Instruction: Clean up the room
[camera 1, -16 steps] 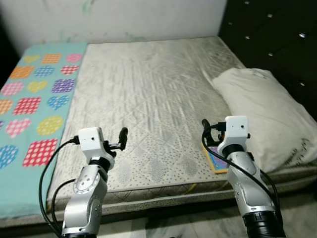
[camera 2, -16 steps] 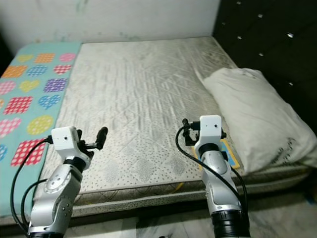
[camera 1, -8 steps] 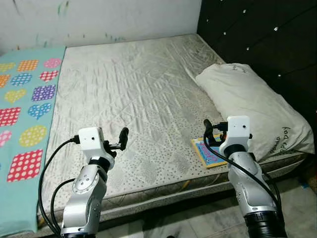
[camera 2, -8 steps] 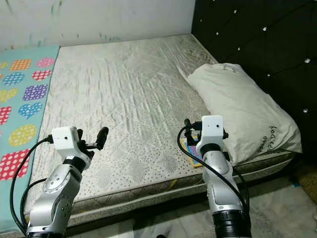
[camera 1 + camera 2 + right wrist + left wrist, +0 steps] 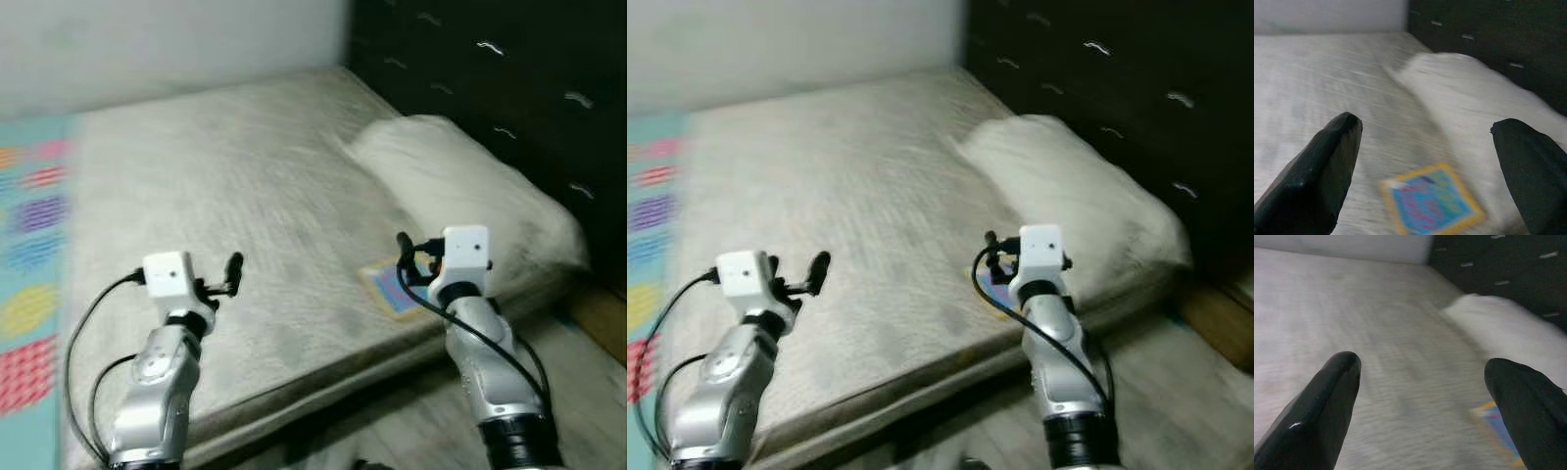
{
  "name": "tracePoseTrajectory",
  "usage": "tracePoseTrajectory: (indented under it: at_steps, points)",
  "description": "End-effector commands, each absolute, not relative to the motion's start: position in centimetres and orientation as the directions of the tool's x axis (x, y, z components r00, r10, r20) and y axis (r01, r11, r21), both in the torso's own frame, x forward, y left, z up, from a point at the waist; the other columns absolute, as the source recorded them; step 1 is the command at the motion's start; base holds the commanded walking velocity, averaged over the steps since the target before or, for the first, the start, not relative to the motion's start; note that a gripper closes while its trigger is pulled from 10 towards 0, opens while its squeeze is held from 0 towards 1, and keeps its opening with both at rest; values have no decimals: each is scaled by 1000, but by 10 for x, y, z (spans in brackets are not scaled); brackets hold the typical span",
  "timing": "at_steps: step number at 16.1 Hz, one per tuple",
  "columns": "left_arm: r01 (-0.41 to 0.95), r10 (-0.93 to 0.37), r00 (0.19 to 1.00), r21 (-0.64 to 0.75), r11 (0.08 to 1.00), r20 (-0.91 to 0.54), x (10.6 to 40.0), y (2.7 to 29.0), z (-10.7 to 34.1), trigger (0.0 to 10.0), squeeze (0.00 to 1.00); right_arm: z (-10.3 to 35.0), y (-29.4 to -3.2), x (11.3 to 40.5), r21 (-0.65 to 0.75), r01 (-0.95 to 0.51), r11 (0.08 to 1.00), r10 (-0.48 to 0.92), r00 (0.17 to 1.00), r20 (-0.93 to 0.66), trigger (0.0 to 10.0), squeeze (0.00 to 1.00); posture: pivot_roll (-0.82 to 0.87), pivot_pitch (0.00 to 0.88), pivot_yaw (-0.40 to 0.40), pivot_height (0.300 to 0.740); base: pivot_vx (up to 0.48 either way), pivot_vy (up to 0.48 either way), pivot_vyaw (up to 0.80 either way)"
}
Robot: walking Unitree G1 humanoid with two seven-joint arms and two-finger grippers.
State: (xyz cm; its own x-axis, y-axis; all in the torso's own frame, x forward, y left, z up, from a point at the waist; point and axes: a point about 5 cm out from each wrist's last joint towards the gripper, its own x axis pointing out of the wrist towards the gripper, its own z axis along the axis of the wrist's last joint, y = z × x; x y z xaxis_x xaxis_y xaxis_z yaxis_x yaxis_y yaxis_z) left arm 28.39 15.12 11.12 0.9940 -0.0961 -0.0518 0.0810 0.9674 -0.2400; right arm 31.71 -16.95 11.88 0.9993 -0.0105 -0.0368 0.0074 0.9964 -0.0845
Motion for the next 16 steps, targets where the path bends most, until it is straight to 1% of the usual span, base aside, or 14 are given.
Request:
tracePoseTrajectory:
  at_steps: [1,5,12,16]
  points:
    - [83,-101,993,-231,969,-67,282,152,108,10000,0,120,-168,318,-87,3,996,-5,1000,-30,10000,0,-129,67,27,740,0,0,-800]
    - [97,-113,992,-232,968,-56,281,151,109,10000,0,119,-169,318,-90,4,996,-7,999,-34,10000,0,-129,74,26,740,0,0,-800]
    - [127,-142,989,-250,960,-43,278,146,110,10000,0,118,-169,316,-85,1,996,-4,999,-32,10000,0,-128,78,25,740,0,0,0]
    - [126,-142,989,-254,959,-45,277,147,109,10000,0,116,-169,317,-84,4,996,-8,999,-43,10000,0,-127,79,25,740,0,0,-758]
